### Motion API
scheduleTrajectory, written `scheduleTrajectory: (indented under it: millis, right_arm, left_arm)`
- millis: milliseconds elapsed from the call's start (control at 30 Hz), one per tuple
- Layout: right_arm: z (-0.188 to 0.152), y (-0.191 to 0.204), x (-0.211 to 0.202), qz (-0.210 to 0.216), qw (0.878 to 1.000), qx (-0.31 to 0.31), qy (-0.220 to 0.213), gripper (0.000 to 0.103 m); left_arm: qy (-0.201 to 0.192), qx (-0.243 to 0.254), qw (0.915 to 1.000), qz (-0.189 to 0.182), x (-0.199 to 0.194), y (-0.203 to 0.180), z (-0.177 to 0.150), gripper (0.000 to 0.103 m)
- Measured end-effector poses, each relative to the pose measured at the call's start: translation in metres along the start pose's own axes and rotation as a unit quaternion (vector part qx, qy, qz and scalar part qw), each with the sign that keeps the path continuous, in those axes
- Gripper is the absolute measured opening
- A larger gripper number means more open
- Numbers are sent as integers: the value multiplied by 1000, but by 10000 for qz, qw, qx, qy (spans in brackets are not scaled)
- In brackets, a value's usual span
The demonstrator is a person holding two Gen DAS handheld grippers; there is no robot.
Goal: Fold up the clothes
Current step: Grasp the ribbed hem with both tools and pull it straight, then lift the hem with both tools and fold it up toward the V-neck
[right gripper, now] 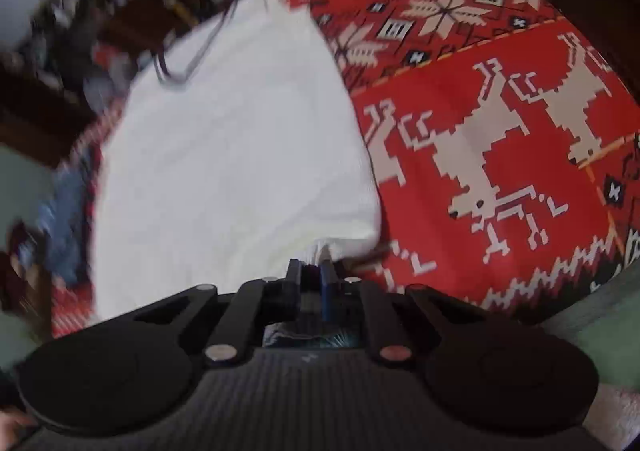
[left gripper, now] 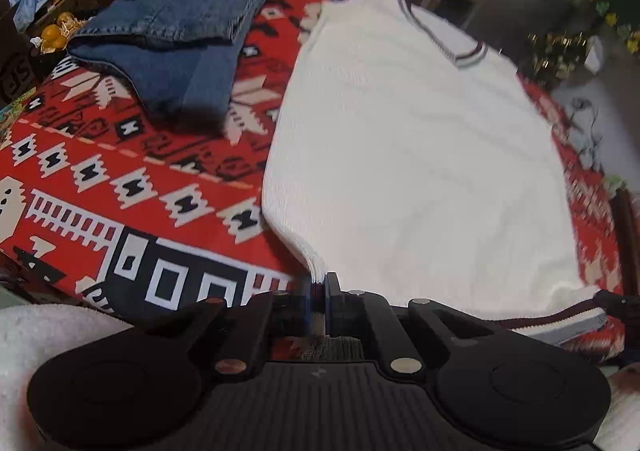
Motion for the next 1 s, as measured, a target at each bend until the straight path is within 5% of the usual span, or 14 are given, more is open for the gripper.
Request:
scheduleTrajectory:
  millis: [233,433,833,967,1000]
  right_arm:
    - [26,0,-15,743,9953,412,-475,6]
    - [55,-13,-4,1364,9811,1016,-928,5]
    - [129,-7,63,972,9834,498,-1450,1]
    - [126,3,74,824,9869,41,-1383,10]
    - [124,7,70,854,9866,-92,-1386,19]
  left_arm:
    - [-933,-434,9902,-948,-20,-5,29,6]
    - [-1337,-951,9781,-1282,-8,8,70,6]
    - [-1792,-672,9723,-1339,60,11,122,13]
    - [-2087,-462,9701,-1151,52,20,126,32]
    - [-2153,-415,9691,-1134,49,23,127,32]
Point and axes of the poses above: each gripper's, at about its wrist camera, not at the fingertips, and x roughly the way its jaws point, y to its left, z to its top, the point moved 6 cm from there along x, roughly the way its jaws point, and after that the axes turned 11 degrees about x, right-handed, at the moved point
